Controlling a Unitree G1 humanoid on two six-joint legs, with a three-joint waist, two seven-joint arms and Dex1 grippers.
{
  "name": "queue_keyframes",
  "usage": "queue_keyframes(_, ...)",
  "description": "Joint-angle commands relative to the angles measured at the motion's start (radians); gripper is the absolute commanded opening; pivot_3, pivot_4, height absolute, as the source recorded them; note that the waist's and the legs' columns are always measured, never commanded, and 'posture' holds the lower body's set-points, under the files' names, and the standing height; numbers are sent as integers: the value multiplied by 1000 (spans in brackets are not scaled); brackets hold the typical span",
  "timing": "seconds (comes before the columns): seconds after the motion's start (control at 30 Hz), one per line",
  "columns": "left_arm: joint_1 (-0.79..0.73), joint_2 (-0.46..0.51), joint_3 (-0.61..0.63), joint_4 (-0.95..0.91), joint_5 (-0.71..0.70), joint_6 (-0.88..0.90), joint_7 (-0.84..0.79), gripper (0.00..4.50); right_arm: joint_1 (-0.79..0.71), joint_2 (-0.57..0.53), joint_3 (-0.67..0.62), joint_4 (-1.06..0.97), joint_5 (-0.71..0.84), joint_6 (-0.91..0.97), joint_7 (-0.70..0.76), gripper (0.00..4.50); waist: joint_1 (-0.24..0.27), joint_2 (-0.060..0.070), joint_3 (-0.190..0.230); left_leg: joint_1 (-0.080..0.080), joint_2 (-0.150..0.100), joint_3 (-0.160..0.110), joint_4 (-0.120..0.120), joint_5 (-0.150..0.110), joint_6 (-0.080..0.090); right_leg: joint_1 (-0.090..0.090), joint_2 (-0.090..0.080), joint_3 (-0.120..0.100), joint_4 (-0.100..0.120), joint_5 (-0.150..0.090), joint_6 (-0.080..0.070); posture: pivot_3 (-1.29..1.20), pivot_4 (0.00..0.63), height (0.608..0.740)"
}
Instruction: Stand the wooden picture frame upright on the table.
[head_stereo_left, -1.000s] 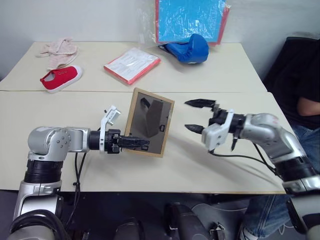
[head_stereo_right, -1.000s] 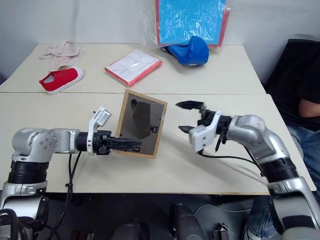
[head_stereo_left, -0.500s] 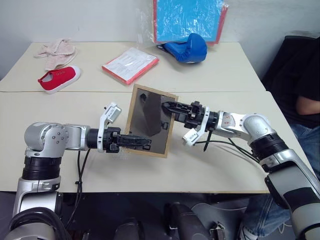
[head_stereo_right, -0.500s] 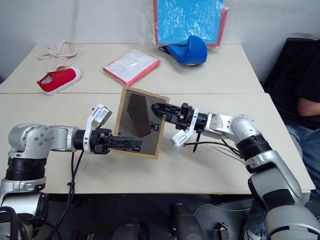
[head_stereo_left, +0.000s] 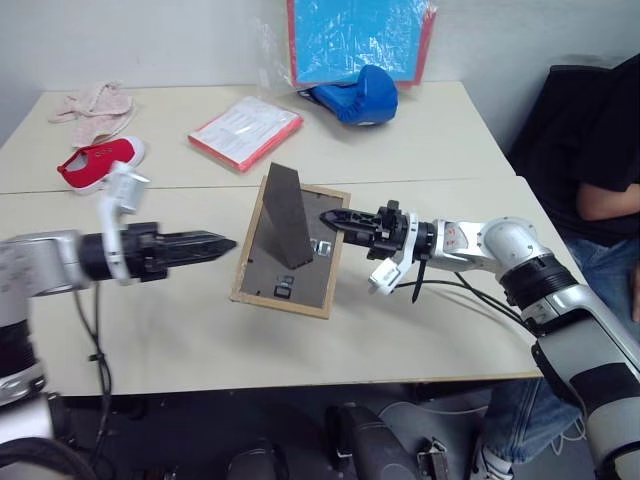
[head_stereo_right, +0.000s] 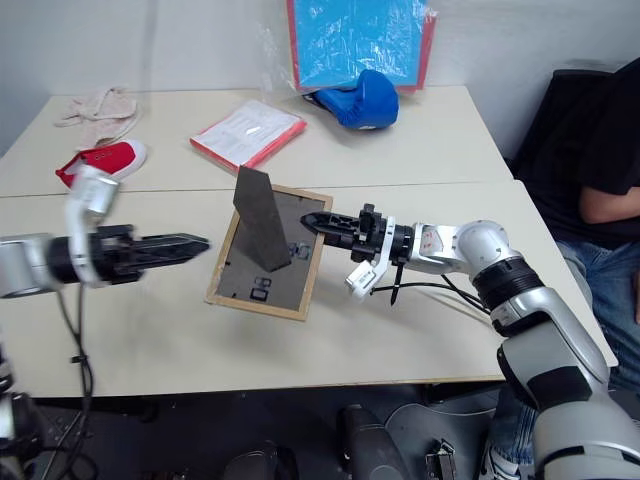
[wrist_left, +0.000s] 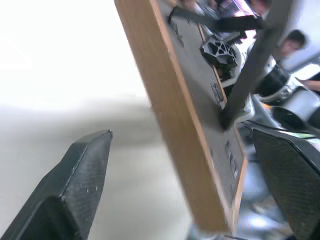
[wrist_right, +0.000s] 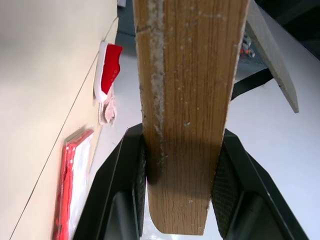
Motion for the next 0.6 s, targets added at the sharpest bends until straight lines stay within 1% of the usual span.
queue_keyframes(0.03, 122, 24, 178, -196, -39, -101, -35, 4500, -6, 83, -28, 179, 528, -81, 397, 1251, 2, -2, 1, 0, 0, 0, 0, 0, 0, 1, 0, 0, 0, 0, 0, 0, 150, 740)
queue_keyframes(0.07, 160, 16, 209, -240, -33, -137, -31, 4500, 20, 107, -33, 176, 731, -43, 564, 1251, 2, -4, 2, 1, 0, 0, 0, 0, 0, 2, 0, -1, -1, 0, 0, 0, 150, 740)
queue_keyframes(0.1, 196, 8, 236, -274, -28, -162, -22, 4500, 75, 136, -57, 85, 999, 123, 819, 1251, 4, -6, 2, 4, 0, -1, 0, 0, 0, 5, 0, -1, -1, 0, 0, 0, 150, 740)
queue_keyframes(0.13, 232, -2, 248, -309, 0, -213, -12, 4500, 126, 161, -93, -33, 1237, 335, 1038, 1251, 7, -6, 2, 4, 1, -2, 0, 0, 0, 6, 0, -1, 0, 0, 0, 0, 150, 740)
queue_keyframes(0.17, 256, -15, 256, -330, 15, -244, 8, 4500, 164, 179, -132, -138, 1428, 544, 1200, 1251, 11, -6, 3, 4, 1, -3, 1, 0, 0, 7, 0, -2, 0, 0, 0, 0, 150, 740)
queue_keyframes(0.2, 273, -27, 256, -344, 24, -268, 27, 4500, 190, 186, -163, -223, 1571, 739, 1322, 1251, 17, -5, 3, 3, 1, -5, 2, 0, 0, 7, 0, -3, 0, 0, 0, 0, 150, 740)
queue_keyframes(0.23, 288, -38, 251, -356, 34, -297, 40, 4500, 204, 188, -189, -279, 1654, 878, 1386, 1251, 27, -5, 3, 1, 1, -6, 3, 0, 1, 6, -1, -4, 1, 0, 0, 0, 150, 740)
queue_keyframes(0.3, 303, -53, 229, -367, 49, -338, 65, 4500, 216, 192, -226, -345, 1756, 1118, 1443, 1251, 36, -4, 3, 0, 1, -8, 5, 0, 1, 6, -2, -5, 1, 1, 1, 0, 150, 740)
queue_keyframes(0.37, 310, -64, 208, -372, 48, -365, 84, 4500, 226, 206, -259, -385, 1798, 1270, 1460, 1251, 41, -4, 3, -1, 1, -11, 4, -1, 2, 7, -3, -8, -1, 0, 1, 0, 150, 740)
queue_keyframes(0.43, 313, -70, 199, -372, 38, -380, 98, 4500, 233, 217, -281, -404, 1806, 1377, 1464, 1251, 44, -4, 3, -2, 1, -12, 3, -1, 2, 7, -3, -10, -3, 0, 0, 0, 150, 740)
queue_keyframes(0.5, 309, -71, 181, -363, 41, -397, 114, 4500, 243, 242, -288, -375, 1794, 1471, 1461, 1251, 46, -4, 3, -3, 1, -13, 1, -1, 2, 6, -3, -11, -5, 0, 0, 0, 150, 740)
queue_keyframes(0.6, 302, -69, 147, -358, 38, -416, 125, 4500, 263, 269, -293, -340, 1754, 1541, 1468, 1251, 45, -4, 3, -5, 1, -13, 1, -1, 2, 5, -3, -11, -6, 0, 0, 0, 150, 740)
